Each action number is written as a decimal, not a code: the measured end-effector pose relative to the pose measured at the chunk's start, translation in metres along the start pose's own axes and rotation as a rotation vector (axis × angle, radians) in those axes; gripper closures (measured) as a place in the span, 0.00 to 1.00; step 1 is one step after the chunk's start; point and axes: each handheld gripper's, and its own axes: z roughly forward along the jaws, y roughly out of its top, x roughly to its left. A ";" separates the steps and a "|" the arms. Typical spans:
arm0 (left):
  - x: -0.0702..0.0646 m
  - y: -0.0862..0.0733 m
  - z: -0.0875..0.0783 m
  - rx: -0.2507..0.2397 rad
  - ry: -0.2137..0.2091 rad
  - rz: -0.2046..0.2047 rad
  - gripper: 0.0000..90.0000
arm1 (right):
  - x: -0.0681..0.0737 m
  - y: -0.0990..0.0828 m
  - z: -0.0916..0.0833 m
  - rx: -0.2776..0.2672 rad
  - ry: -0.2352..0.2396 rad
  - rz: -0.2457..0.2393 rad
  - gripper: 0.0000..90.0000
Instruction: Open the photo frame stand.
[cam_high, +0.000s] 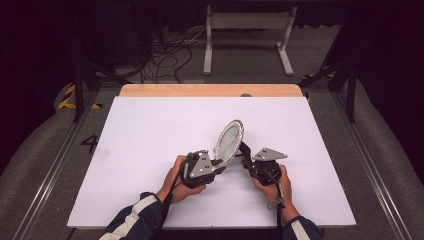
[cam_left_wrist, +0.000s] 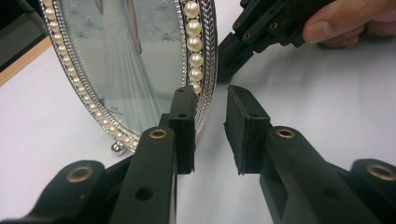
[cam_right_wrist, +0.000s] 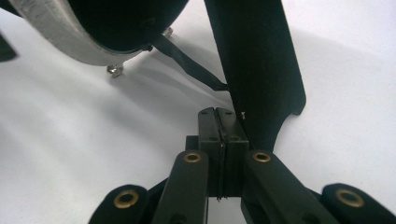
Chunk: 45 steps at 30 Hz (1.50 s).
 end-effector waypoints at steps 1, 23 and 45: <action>0.003 -0.001 -0.005 -0.002 -0.001 -0.010 0.78 | -0.001 0.000 0.000 -0.003 0.001 0.009 1.00; -0.004 -0.038 -0.061 0.053 0.068 -0.047 0.38 | 0.034 0.005 -0.015 -0.089 0.096 -0.041 0.69; -0.012 -0.076 -0.087 0.163 0.099 -0.116 0.15 | 0.046 0.023 0.004 -0.144 0.069 0.019 0.46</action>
